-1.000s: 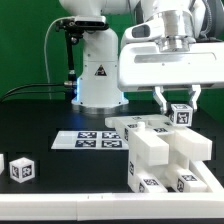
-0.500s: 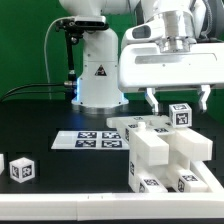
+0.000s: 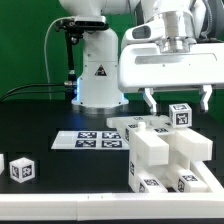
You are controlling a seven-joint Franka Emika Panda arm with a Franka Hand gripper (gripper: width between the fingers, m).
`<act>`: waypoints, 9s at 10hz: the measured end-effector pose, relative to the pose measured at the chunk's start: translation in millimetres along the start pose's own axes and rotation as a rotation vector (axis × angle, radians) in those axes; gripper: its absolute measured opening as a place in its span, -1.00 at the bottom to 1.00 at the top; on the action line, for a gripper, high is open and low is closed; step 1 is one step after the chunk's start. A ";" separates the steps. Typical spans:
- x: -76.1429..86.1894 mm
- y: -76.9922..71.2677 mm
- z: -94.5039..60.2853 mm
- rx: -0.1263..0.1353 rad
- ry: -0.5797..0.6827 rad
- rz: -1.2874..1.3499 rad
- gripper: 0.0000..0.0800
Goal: Assemble chair
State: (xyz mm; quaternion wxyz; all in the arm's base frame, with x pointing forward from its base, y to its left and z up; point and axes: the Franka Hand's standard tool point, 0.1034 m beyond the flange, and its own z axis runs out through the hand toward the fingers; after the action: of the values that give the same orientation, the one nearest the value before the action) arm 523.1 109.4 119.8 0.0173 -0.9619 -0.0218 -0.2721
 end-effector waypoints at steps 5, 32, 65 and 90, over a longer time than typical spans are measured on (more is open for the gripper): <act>7.7 -21.8 -5.8 0.110 -0.282 0.056 0.62; 14.3 5.0 6.2 0.030 -0.506 0.147 -0.30; 13.8 -21.0 8.8 -0.054 -0.488 0.389 -0.30; 17.5 -12.8 11.7 0.025 -0.490 -0.011 -0.30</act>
Offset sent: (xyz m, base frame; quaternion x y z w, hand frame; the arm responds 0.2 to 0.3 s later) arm 0.0193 0.0034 0.0237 0.0221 -0.0834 0.0344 0.9957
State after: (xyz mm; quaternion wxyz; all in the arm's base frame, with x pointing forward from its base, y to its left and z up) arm 543.5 123.3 119.3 0.0222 -0.9987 -0.0338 -0.0305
